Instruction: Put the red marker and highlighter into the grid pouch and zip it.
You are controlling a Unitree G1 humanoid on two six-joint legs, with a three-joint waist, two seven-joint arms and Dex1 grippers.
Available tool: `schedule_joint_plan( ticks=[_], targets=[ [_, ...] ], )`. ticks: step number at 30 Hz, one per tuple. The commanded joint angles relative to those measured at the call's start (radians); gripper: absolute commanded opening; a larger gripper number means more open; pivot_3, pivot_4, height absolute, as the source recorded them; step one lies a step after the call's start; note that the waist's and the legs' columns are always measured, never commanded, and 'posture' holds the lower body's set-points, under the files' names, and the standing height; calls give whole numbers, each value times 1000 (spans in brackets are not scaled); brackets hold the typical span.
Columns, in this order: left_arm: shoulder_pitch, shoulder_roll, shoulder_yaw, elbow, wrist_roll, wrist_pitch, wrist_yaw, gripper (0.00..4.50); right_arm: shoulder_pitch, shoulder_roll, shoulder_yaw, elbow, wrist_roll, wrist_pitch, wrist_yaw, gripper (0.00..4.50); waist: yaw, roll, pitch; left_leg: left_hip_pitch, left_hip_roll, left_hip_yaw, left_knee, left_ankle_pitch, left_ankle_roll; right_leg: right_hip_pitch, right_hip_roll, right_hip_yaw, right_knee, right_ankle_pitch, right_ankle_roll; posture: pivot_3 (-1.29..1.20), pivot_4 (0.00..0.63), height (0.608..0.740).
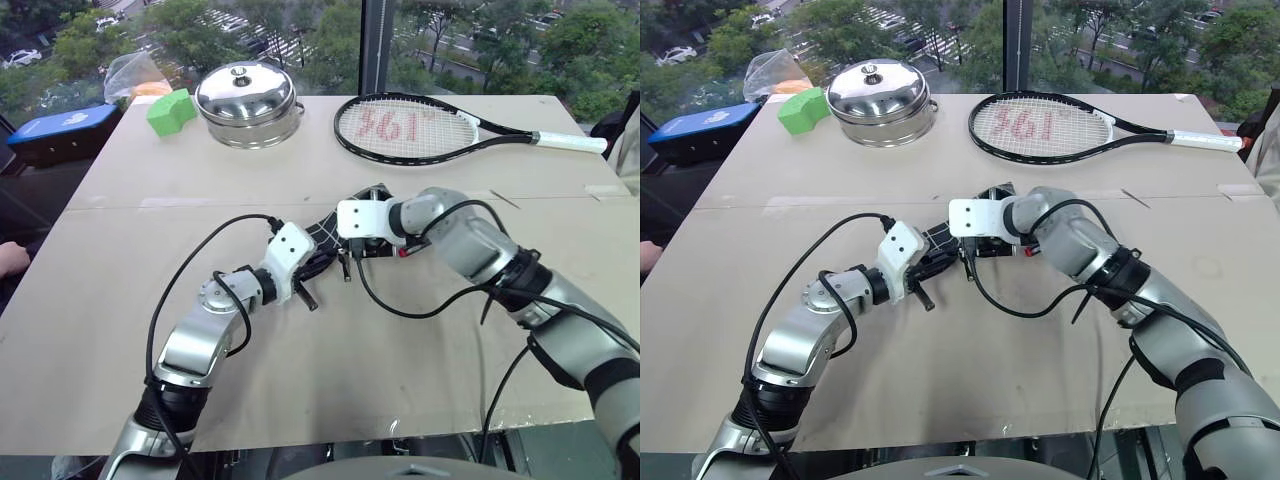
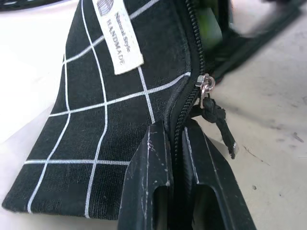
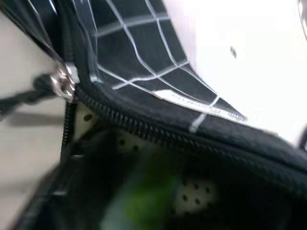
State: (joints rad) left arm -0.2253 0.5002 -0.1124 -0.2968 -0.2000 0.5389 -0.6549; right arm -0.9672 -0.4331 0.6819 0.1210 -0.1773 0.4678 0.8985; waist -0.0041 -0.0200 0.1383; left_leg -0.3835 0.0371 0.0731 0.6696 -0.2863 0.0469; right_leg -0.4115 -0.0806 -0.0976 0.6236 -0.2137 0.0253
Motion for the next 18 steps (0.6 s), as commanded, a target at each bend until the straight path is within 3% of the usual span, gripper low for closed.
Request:
schedule_joint_plan(
  ticks=[1, 5, 10, 13, 18],
  targets=[
    [6, 17, 65, -13, -23, 13, 12, 0, 64, -96, -263, -206, 234, 107, 155, 3963, 4, 0, 0, -1, 0, -1, 0, 0, 0, 0, -1, 0, 0, 0, 0, 0, 150, 740],
    [3, 45, 105, 22, -23, 6, 4, 0, 150, -214, -392, -294, 376, 127, 276, 3963, 9, 0, 0, 1, 0, -1, 0, 0, 0, 1, -1, -1, 0, 0, 0, 0, 150, 740],
    [1, 97, 147, 64, -28, -15, -22, 0, 156, -324, -330, -102, 241, -128, 336, 3963, 3, 1, 1, 2, 0, 0, 0, -3, 5, 1, -1, -1, 0, 0, -1, 0, 150, 740],
    [3, 108, 154, 63, -32, -20, -29, 0, 59, -272, -220, 239, 86, -374, 323, 3963, -11, 1, 1, 3, 0, 1, 0, -3, 5, 1, 0, 1, 1, 0, -1, 0, 150, 740],
    [20, 98, 144, 21, -33, -10, -22, 0, -108, -121, -158, 691, -20, -564, 317, 3963, -13, 1, 2, 4, 1, 4, -1, 1, -1, 0, 2, 4, 2, 0, 0, 0, 150, 740]
  ],
)
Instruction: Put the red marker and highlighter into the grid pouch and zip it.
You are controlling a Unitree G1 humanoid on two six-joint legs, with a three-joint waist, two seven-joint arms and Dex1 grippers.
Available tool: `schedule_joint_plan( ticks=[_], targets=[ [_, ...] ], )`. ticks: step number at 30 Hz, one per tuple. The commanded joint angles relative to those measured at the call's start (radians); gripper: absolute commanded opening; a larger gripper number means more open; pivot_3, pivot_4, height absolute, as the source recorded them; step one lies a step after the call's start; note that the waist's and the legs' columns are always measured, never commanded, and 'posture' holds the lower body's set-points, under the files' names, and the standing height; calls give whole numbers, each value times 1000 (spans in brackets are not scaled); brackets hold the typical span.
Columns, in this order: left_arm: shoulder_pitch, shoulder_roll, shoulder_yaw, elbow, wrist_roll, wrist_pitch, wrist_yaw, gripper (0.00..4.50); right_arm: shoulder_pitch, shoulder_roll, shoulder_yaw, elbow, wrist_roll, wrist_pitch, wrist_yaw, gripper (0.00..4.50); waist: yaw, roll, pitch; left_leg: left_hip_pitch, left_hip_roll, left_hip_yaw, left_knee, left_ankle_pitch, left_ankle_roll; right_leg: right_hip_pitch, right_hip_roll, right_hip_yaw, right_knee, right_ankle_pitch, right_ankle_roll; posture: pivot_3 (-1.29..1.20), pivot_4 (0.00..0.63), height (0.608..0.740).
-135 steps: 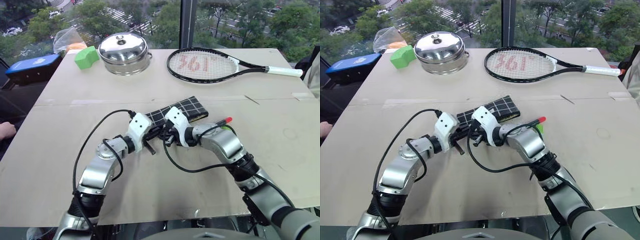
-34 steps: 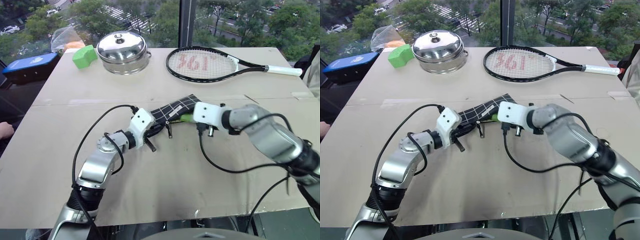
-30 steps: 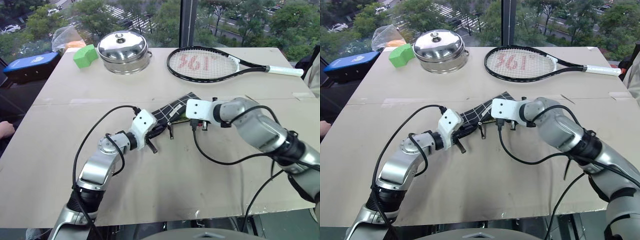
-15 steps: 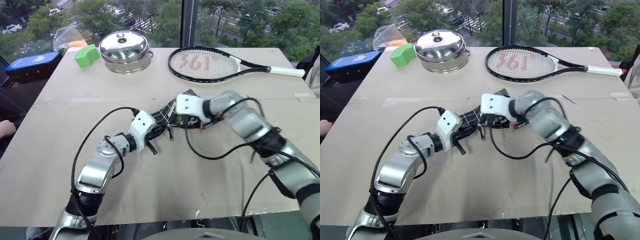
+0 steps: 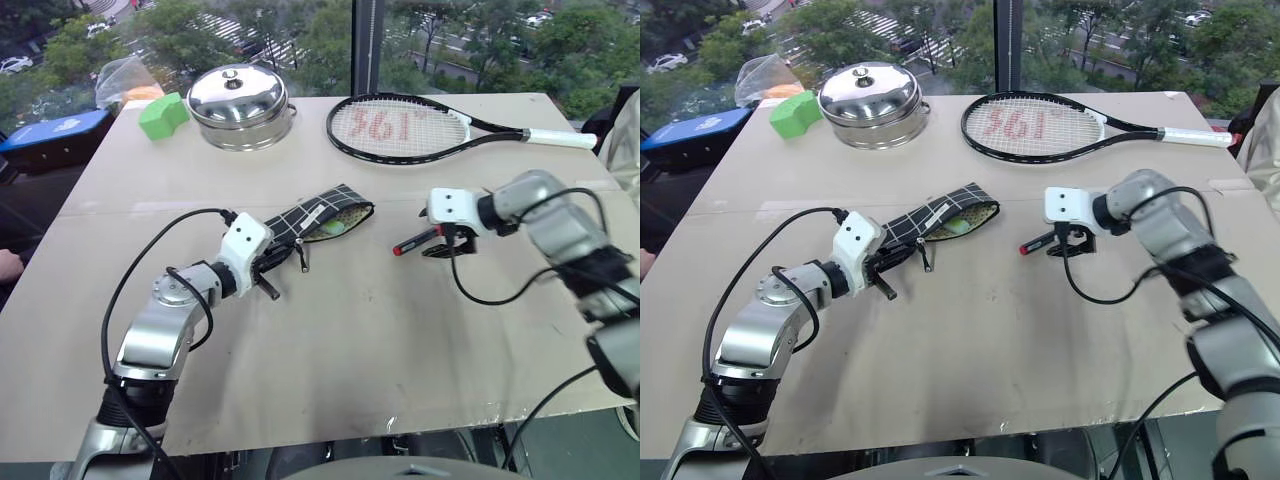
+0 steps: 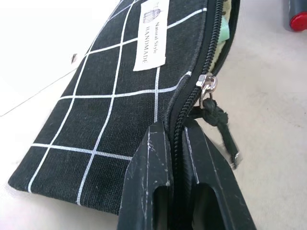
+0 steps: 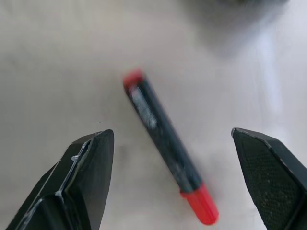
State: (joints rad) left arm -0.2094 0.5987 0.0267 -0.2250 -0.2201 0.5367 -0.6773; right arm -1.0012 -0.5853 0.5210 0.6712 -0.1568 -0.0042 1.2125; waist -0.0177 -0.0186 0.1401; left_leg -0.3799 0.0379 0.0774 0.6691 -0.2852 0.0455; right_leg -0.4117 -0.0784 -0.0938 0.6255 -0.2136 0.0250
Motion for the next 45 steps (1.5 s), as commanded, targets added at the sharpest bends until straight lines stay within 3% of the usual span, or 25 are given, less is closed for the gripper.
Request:
schedule_joint_plan(
  ticks=[1, 6, 7, 10, 12, 16, 20, 25, 35, 39, 45],
  targets=[
    [8, -3, 2, -59, -13, -5, 4, 0, -102, 62, 3, 218, -52, -99, -3, 3740, 2, 0, 0, 0, 0, 0, 0, 0, 0, 0, 0, 0, 0, 0, 0, 0, 150, 740],
    [22, -18, -6, -92, -13, 8, 22, 0, -173, 125, -28, 426, -64, -95, 57, 2019, 6, 0, 0, -1, 0, -2, -1, 0, 0, 1, -2, 0, -1, 0, 0, 0, 150, 740],
    [25, -23, -5, -98, -15, 11, 28, 0, -174, 123, -51, 426, -44, -78, 86, 1393, 6, 0, 0, -1, 0, -2, 0, 0, 0, 2, -2, 0, -2, 0, 0, 0, 150, 740],
    [30, -33, -4, -109, -16, 19, 39, 0, -149, 95, -105, 358, -8, -47, 136, 153, 6, 1, 0, -1, -1, -2, 0, 0, 0, 2, -3, 0, -1, 0, 0, 0, 150, 740],
    [31, -40, -4, -114, -19, 23, 42, 0, -65, 50, -155, 152, 36, 19, 151, 107, 8, 1, 0, -1, -1, -4, 0, 0, 0, 2, -8, 0, 0, 0, 0, 0, 150, 740],
    [25, -53, -18, -114, -24, 28, 42, 0, 175, -15, -233, -459, 62, 302, 64, 107, 11, 2, 1, -2, -1, -6, -1, 0, -1, 2, -10, -3, -1, 0, 0, 0, 150, 740],
    [9, -62, -44, -105, -26, 29, 32, 0, 290, 31, -221, -826, -4, 574, -84, 107, 3, 2, 1, -1, 0, -5, -1, 0, -1, 1, -9, -3, 0, 0, 0, 0, 150, 740],
    [-21, -70, -72, -91, -26, 24, 22, 0, 255, 149, -140, -875, -131, 762, -283, 107, 11, 2, 1, 0, 0, -5, 0, 1, -2, 1, -7, -6, 1, 0, 0, 0, 150, 740],
    [-21, -94, -92, -128, -36, 34, 31, 0, 134, 110, 70, -728, -289, 576, -313, 103, 9, 2, 1, -2, -2, -5, 0, 1, -2, 1, -2, -5, 0, 0, 0, 0, 150, 740],
    [-19, -108, -73, -131, -47, 66, 52, 0, 142, 109, 18, -753, -252, 546, -295, 102, 7, 1, 1, -2, -1, -5, 0, 1, -2, 1, -2, -5, 0, 0, 0, 0, 150, 740],
    [-16, -111, -52, -128, -61, 96, 73, 0, 212, 44, -99, -963, -176, 669, -229, 101, 15, 1, 0, -2, -1, -6, 0, 1, -2, 1, -2, -5, 0, 0, 0, 0, 150, 740]
  ],
)
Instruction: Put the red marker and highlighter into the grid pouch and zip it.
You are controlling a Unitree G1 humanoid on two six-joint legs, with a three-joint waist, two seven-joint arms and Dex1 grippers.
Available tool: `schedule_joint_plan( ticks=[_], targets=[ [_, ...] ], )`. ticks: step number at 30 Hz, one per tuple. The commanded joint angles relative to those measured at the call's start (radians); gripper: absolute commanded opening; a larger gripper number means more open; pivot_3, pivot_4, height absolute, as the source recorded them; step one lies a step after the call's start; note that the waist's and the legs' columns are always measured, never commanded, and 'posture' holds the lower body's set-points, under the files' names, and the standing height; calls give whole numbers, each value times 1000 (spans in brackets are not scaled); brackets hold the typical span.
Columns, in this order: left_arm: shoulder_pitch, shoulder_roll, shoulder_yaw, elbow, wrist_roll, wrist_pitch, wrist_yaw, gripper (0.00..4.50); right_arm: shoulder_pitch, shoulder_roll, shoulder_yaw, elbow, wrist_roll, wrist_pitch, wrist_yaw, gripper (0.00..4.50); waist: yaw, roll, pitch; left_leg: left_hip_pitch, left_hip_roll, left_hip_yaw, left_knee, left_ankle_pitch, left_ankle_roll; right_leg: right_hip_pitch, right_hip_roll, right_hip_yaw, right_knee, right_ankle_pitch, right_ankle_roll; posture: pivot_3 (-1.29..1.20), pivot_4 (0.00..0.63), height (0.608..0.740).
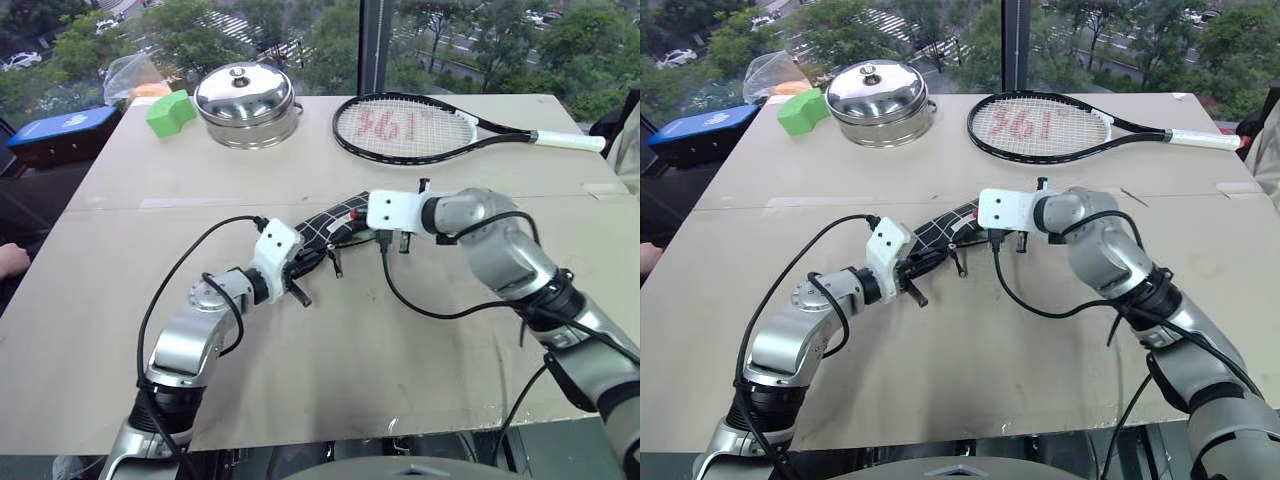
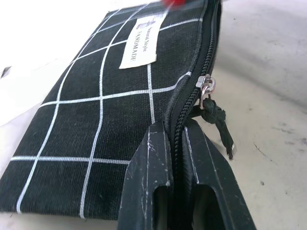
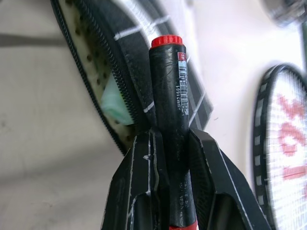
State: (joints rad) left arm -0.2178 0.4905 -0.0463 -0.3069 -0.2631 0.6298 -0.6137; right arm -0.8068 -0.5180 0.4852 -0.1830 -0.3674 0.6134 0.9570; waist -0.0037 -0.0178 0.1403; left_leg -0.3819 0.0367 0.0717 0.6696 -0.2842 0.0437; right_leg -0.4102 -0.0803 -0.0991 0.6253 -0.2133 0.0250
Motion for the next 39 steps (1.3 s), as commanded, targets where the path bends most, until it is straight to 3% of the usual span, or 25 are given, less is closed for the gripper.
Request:
schedule_joint_plan(
  ticks=[1, 6, 18, 31, 35, 38, 39],
  targets=[
    [-7, -3, 21, -47, -20, 5, 10, 0, 29, -33, -69, -145, 42, 72, 36, 101, 0, 0, 0, 0, 0, 0, 0, 0, 0, 0, 0, 0, 0, 0, 0, 0, 150, 740],
    [-10, -4, 7, -58, -26, 15, 16, 0, 54, -83, -34, -219, 29, 108, 59, 101, -3, 0, 0, 0, 0, 0, 0, 0, 0, 0, 1, 0, 0, 0, 0, 0, 150, 740],
    [-87, -24, -19, -171, -66, 183, 64, 0, 36, -88, 71, -111, -77, 26, 18, 101, -1, -1, 0, 1, 0, 0, 0, 0, 0, 0, 1, 1, 0, 0, 0, 0, 150, 740],
    [-98, 11, -101, -169, -35, 117, 35, 0, -77, 143, 101, 148, -71, -32, -33, 101, -7, -1, 0, 1, 0, 0, 0, 0, -1, 0, 2, 2, 0, 0, 0, 0, 150, 740],
    [-91, 8, -96, -163, -36, 106, 38, 0, -64, 164, 91, 217, -52, -111, -37, 2092, -4, -1, 0, 0, 0, 0, 0, 0, -1, 0, 1, 1, 0, 0, 0, 0, 150, 740],
    [-77, 7, -62, -151, -50, 109, 46, 0, -25, 115, 20, 141, -2, -98, 0, 3417, -3, -1, 0, 0, 0, 0, 0, 0, -1, 0, 1, 2, 0, 0, 0, 0, 150, 740],
    [-73, 6, -54, -148, -54, 110, 47, 0, -11, 100, -6, 112, 23, -82, 18, 3417, -3, -1, 0, 0, 0, 0, 0, 0, -1, 0, 1, 2, 0, 0, 0, 0, 150, 740]
  ],
)
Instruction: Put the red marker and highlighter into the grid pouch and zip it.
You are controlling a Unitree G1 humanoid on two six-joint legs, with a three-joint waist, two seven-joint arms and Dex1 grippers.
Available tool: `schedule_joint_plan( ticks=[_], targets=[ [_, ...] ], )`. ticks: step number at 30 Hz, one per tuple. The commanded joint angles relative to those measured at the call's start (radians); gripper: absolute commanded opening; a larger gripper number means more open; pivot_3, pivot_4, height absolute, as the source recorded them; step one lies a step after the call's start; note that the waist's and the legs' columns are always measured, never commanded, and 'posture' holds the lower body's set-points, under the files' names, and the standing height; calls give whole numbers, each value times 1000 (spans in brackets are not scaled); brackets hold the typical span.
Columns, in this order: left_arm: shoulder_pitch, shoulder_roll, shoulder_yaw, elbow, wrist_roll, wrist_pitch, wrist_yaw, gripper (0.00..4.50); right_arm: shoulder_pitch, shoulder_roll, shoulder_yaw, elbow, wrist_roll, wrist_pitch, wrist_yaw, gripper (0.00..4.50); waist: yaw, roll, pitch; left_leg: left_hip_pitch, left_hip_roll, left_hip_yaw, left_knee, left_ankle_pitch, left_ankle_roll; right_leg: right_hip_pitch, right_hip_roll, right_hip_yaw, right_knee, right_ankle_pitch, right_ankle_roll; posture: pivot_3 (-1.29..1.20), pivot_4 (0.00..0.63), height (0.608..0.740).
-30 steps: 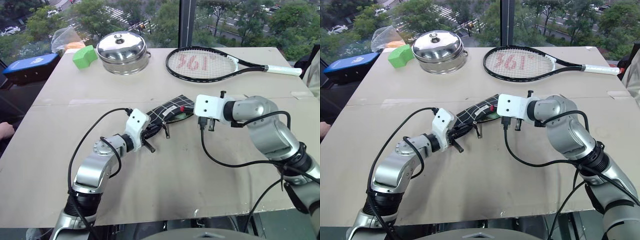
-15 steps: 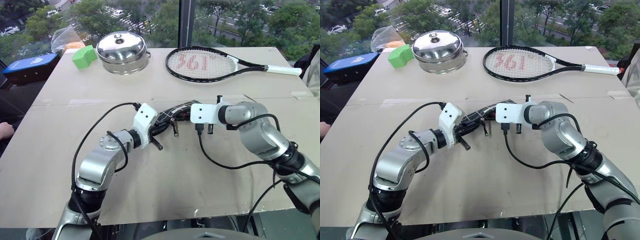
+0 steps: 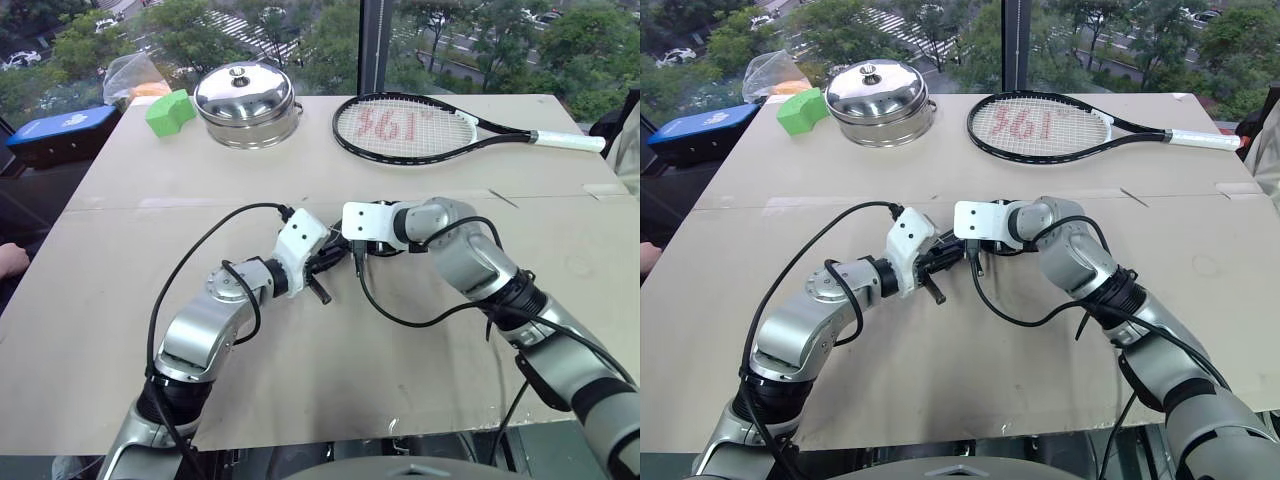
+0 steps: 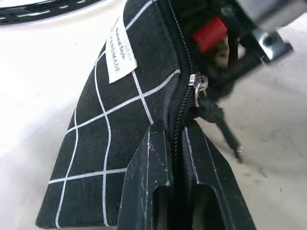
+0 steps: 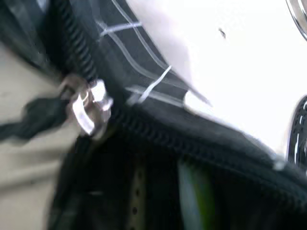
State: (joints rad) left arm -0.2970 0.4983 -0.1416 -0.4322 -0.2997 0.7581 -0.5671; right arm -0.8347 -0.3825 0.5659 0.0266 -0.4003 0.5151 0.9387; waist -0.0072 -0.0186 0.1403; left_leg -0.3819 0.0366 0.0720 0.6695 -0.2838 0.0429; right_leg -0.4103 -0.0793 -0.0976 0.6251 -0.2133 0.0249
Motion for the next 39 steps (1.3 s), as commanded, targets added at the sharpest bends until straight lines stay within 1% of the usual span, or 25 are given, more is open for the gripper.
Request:
schedule_joint_plan(
  ticks=[1, 3, 5, 8, 10, 13, 17, 21, 28, 29, 30, 34, 35, 36, 39],
  targets=[
    [9, -1, 46, -21, -19, -18, 0, 0, 30, -42, -118, -127, 88, 49, 52, 3417, 1, 0, 0, 0, 0, 0, 0, 0, 0, 0, 0, 0, 0, 0, 0, 0, 150, 740],
    [8, -1, 68, 1, -30, -18, -3, 0, 71, -73, -260, -266, 228, 219, 129, 3417, 1, 0, 0, 0, 0, 0, 0, 0, 0, 0, 0, 0, 0, 0, 0, 0, 150, 740],
    [0, -1, 81, 21, -39, -18, -9, 0, 103, -93, -375, -387, 346, 379, 181, 3417, 5, 0, 0, 0, 0, -1, 0, 0, 0, 0, 0, 0, 0, 0, 0, 0, 150, 740],
    [-13, 3, 81, 39, -41, -25, -24, 0, 150, -92, -441, -519, 476, 579, 182, 3417, 5, 0, 0, 1, 0, -1, 0, 0, 0, 0, 0, -1, 1, 0, 0, 0, 150, 740],
    [-25, 4, 75, 47, -39, -25, -29, 0, 201, -71, -447, -572, 529, 699, 143, 3417, 3, -1, -1, 1, 1, -1, 0, -1, 1, 1, 0, 0, 1, 0, 0, 0, 150, 740],
    [-41, 5, 68, 59, -39, -26, -42, 0, 279, 32, -459, -599, 584, 830, 41, 3417, 4, -1, -1, 1, 1, -2, -1, -1, 1, 0, 0, 2, 1, 0, -1, 0, 150, 740],
    [-54, 11, 66, 76, -37, -31, -60, 0, 330, 168, -474, -565, 614, 861, -99, 3417, 3, -1, -1, 0, 0, -1, 0, 0, 0, 0, 0, 3, 1, 0, -1, 0, 150, 740],
    [-58, 19, 60, 87, -30, -39, -73, 0, 315, 295, -509, -465, 628, 799, -222, 3417, 4, -1, -1, 1, 0, -1, 0, 0, 0, 0, 1, 2, 1, 0, -1, 0, 150, 740],
    [-35, 26, 61, 48, -36, -25, -72, 0, 237, 395, -535, -283, 679, 685, -319, 3417, -1, -1, -1, 1, 0, 0, -1, 0, 0, 0, 1, 1, 1, 0, 0, 0, 150, 740],
    [-30, 28, 62, 42, -37, -24, -72, 0, 225, 404, -542, -258, 685, 669, -331, 2922, -2, -1, -1, 1, 0, -1, -1, 0, 0, 0, 1, 1, 1, 0, 0, 0, 150, 740],
    [-27, 29, 63, 37, -38, -23, -72, 0, 216, 410, -548, -240, 691, 658, -341, 2737, -3, -1, -1, 1, 0, -1, -1, 0, 0, 0, 1, 1, 1, 0, 0, 0, 150, 740],
    [-14, 35, 67, 26, -41, -21, -70, 0, 206, 401, -540, -219, 728, 643, -354, 786, -3, -1, -1, 0, 0, -1, -1, 0, 0, 0, 1, 1, 1, 0, 0, 0, 150, 740],
    [-12, 37, 68, 25, -41, -22, -70, 0, 207, 398, -535, -219, 735, 643, -357, 360, -3, -1, -1, 0, 0, -1, -1, 0, 0, 0, 1, 1, 1, 0, 0, 0, 150, 740],
    [-9, 37, 70, 25, -41, -23, -69, 0, 210, 391, -525, -224, 740, 643, -359, 26, -3, -1, -1, 0, 0, -1, -1, 0, 0, 0, 1, 1, 0, 0, 0, 0, 150, 740],
    [0, 39, 76, 23, -41, -24, -65, 0, 223, 370, -514, -246, 750, 646, -377, 26, -5, -1, -1, 1, 0, -1, -1, 0, 0, 0, 1, 2, 1, 0, 0, 0, 150, 740]
  ],
)
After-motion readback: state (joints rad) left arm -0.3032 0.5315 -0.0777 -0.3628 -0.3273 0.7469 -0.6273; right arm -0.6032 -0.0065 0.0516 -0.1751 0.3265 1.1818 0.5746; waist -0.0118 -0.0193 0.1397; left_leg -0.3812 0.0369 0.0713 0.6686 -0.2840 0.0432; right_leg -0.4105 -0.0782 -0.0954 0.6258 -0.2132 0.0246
